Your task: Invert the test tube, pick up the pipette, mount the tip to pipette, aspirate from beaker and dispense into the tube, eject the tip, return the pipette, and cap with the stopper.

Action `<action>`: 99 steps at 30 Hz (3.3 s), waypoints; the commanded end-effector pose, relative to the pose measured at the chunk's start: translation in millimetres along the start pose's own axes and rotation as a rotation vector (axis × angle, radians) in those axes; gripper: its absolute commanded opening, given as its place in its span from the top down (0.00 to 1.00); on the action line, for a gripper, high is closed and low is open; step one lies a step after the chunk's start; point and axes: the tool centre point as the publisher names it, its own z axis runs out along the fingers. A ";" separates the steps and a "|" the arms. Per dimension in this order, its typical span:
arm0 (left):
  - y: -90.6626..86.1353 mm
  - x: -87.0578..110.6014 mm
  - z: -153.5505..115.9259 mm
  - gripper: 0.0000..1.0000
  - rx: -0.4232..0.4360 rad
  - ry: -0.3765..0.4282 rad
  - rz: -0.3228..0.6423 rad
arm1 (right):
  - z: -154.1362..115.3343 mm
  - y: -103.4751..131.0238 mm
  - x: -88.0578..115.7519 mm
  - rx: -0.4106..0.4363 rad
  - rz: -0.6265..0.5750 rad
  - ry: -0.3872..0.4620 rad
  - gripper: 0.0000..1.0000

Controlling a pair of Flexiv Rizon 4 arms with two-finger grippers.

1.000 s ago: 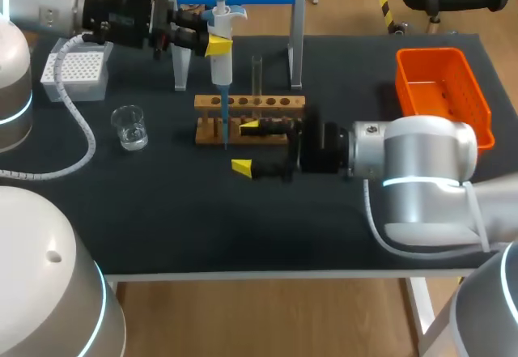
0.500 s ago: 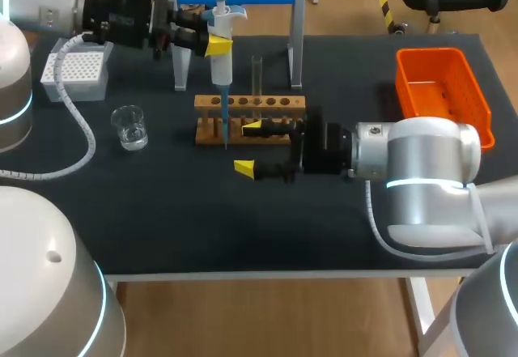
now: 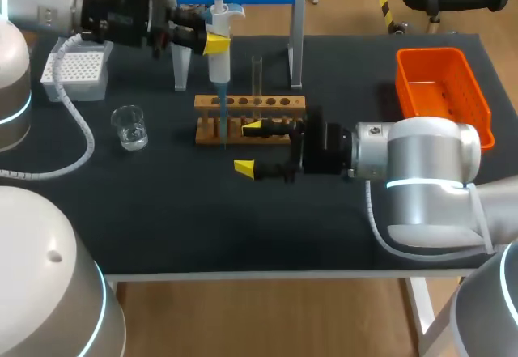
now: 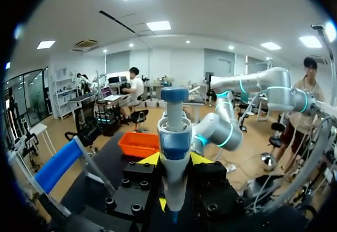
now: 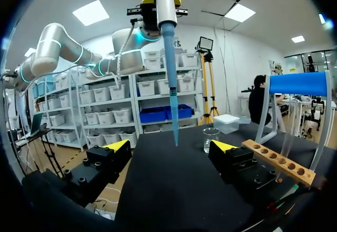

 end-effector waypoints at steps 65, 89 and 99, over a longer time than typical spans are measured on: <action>96.7 -102.9 -144.1 1.00 -0.012 -0.267 -0.052 | -2.8 0.4 0.0 0.001 0.000 0.005 0.00; 96.7 -102.9 -144.1 1.00 -0.012 -0.267 -0.052 | 34.2 2.1 6.2 0.025 -0.042 -0.003 0.00; 96.7 -102.9 -144.1 1.00 -0.012 -0.267 -0.052 | 65.5 -7.5 -5.9 0.101 -0.074 -0.090 0.00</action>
